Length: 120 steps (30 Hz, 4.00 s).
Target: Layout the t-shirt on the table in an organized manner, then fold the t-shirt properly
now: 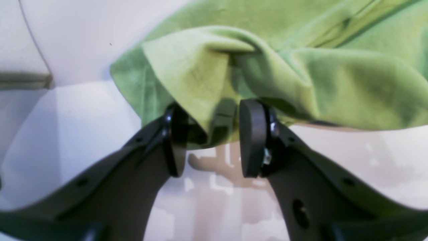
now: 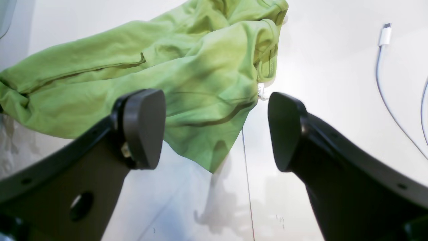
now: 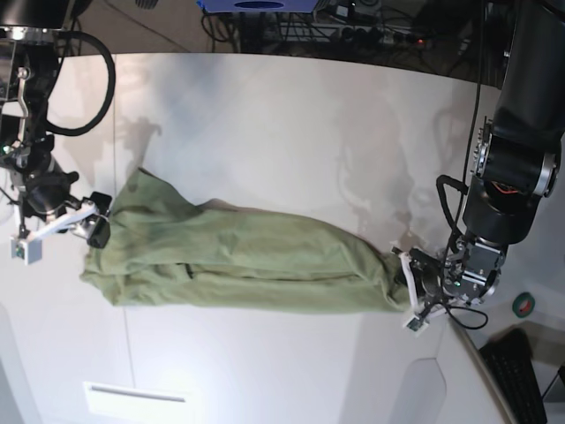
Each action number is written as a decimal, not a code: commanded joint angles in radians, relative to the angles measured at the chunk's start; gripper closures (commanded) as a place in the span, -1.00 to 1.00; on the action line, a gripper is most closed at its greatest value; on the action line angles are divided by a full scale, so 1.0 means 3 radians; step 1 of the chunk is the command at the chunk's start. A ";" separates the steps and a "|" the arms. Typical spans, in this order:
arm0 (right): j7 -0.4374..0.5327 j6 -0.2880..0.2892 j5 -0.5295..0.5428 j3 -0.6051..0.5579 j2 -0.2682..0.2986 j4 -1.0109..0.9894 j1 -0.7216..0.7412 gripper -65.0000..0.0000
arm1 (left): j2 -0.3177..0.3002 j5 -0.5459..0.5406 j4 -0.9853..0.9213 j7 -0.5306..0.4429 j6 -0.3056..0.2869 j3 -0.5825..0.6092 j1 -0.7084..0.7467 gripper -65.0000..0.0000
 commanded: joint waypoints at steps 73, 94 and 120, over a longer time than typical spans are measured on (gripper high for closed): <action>0.0105 -0.0194 0.0300 0.0408 -0.0691 -0.1973 0.0587 -0.36 | -0.0353 -0.0867 0.0861 0.1086 0.0042 -0.0043 0.0022 1.00; 0.0028 -0.0199 0.0300 0.0403 -0.0625 -0.1231 0.0183 1.00 | -0.0445 -0.0862 0.0861 0.1081 0.0042 -0.0043 0.0283 1.00; -0.0263 -0.0199 0.0305 0.0418 -0.0630 -0.0980 -0.0093 0.26 | -0.0450 -0.0862 0.0867 0.1081 0.0042 -0.0048 0.0283 1.00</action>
